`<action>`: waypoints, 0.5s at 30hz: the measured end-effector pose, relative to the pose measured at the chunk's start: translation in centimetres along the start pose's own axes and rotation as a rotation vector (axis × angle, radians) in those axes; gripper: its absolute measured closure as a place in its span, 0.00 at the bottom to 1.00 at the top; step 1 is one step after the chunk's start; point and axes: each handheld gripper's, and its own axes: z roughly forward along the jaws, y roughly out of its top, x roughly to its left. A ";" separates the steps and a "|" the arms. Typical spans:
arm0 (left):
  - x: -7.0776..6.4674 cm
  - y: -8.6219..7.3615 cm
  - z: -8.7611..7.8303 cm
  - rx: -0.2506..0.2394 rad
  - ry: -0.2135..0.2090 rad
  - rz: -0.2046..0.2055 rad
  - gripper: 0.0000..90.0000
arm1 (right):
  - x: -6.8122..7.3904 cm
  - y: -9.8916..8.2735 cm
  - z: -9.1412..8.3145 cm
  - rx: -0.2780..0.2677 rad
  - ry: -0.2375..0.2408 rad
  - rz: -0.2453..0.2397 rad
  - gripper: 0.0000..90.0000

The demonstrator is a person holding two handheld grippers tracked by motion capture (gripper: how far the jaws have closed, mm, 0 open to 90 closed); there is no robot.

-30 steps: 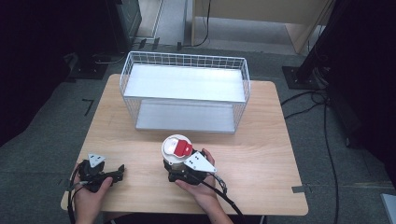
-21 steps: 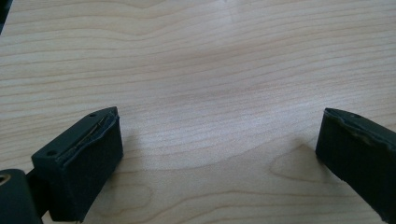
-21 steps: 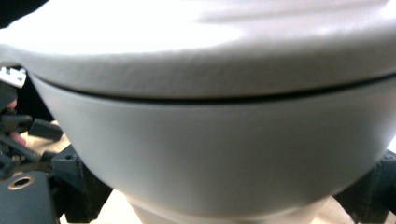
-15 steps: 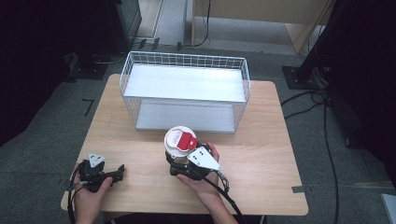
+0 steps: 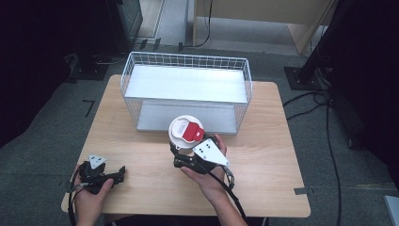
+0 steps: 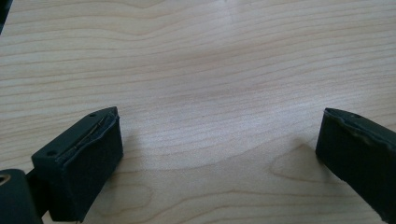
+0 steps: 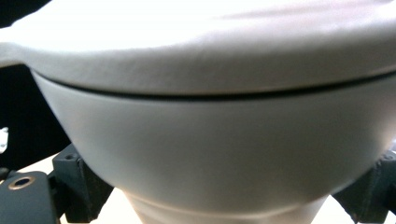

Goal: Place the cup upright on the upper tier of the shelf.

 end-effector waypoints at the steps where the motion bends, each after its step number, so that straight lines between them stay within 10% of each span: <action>1: 0.0 0.0 0.0 0.000 0.000 0.000 0.01 | -0.1 0.3 0.0 -0.002 -0.008 -0.004 0.10; 15: 0.0 0.0 0.0 0.000 0.000 0.000 0.01 | -1.3 4.6 0.0 -0.071 -0.059 -0.054 0.10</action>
